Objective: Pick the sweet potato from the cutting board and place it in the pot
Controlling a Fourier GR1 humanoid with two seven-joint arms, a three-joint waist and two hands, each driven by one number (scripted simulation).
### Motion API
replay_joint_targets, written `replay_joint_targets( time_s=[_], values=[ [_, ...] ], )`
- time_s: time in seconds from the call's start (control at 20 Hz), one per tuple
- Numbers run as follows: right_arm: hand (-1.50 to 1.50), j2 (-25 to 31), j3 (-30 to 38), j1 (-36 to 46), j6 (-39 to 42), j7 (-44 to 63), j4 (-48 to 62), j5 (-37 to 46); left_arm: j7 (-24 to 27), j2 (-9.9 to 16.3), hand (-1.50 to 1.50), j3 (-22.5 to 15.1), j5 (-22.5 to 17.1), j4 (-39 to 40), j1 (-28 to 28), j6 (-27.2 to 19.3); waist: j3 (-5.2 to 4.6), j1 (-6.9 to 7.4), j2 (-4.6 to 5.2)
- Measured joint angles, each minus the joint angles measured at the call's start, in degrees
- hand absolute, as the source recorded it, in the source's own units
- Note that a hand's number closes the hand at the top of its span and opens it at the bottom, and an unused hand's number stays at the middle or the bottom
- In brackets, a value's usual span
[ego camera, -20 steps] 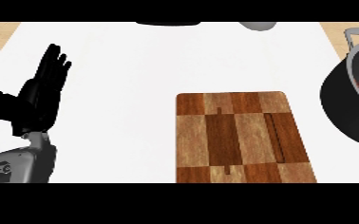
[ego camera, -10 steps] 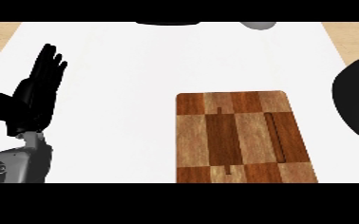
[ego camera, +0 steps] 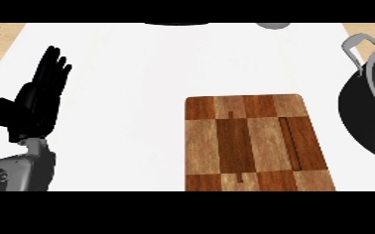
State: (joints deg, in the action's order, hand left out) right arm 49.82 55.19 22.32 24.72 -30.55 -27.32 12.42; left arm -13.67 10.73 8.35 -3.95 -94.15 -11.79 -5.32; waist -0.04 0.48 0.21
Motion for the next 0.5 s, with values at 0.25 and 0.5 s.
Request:
replay_joint_targets(
  time_s=[0.25, 0.5],
  values=[
    [-1.50, 5.13, -0.11, -2.49, 2.91, -4.72, 6.90, -0.37, -0.91, 0.50, 0.00, 0.66, -0.62, -0.01, -1.12, 0.27, 0.21, 0.20, 0.13],
    [-1.50, 7.66, -1.16, -4.18, 3.03, -6.54, 10.41, -0.36, 0.11, 0.10, 0.00, 0.42, -0.10, 0.98, -1.03, 0.19, 0.29, 0.20, 0.16]
  ],
)
